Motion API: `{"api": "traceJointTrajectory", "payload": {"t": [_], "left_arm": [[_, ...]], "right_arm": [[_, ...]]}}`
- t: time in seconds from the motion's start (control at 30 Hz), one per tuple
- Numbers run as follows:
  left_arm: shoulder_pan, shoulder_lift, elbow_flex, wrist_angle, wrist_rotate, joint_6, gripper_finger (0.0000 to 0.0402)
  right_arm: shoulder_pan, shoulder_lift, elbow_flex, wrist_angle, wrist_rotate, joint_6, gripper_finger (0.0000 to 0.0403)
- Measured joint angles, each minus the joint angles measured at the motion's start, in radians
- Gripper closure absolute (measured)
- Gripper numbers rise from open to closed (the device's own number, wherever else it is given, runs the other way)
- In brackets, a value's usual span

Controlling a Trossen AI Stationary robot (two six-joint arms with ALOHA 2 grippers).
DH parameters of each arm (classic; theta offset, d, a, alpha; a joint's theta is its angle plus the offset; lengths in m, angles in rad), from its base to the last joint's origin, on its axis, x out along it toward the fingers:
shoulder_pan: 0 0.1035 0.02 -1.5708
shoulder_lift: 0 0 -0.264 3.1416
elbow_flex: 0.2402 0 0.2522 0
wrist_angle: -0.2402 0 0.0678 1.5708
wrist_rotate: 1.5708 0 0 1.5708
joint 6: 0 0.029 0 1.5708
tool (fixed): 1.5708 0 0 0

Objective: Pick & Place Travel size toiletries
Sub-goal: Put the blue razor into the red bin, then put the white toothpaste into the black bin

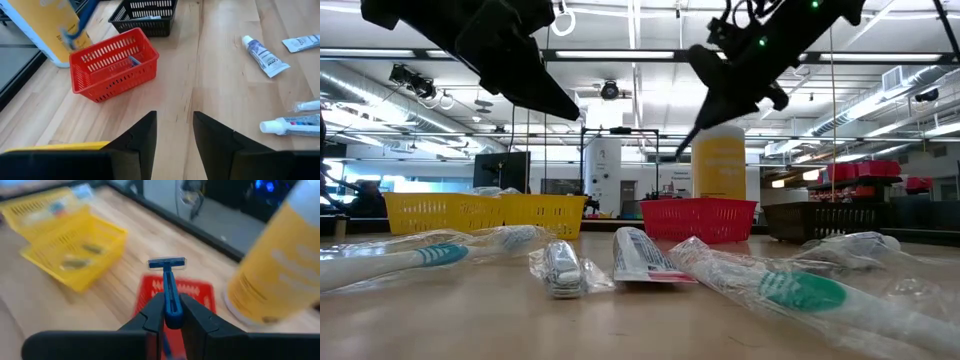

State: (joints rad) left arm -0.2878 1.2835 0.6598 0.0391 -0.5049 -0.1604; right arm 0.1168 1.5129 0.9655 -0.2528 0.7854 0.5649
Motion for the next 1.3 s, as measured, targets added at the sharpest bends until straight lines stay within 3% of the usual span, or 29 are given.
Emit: {"api": "traceJointTrajectory", "payload": {"t": [0.2,0.53,0.73,0.93,1.07,1.3], "left_arm": [[0.0,0.0,0.0,0.004,0.0,-0.001,0.0265],[0.0,0.0,0.0,0.005,0.0,-0.001,0.0265],[0.0,0.0,0.0,0.014,-0.001,-0.002,0.0264],[0.0,0.0,0.0,0.022,-0.004,-0.003,0.0264],[0.0,0.0,0.0,0.023,-0.005,-0.003,0.0264],[0.0,0.0,-0.001,0.023,-0.007,-0.001,0.0264]], "right_arm": [[-0.037,0.014,-0.069,0.019,-0.06,0.088,0.0351],[-0.121,0.043,-0.279,0.415,-0.16,0.108,0.0351],[-0.152,0.11,-0.344,0.63,-0.221,-0.009,0.0351],[-0.159,0.161,-0.335,0.645,-0.22,-0.079,0.0347],[-0.159,0.162,-0.335,0.646,-0.221,-0.084,0.0324],[-0.159,0.162,-0.335,0.647,-0.274,-0.14,0.0242]]}}
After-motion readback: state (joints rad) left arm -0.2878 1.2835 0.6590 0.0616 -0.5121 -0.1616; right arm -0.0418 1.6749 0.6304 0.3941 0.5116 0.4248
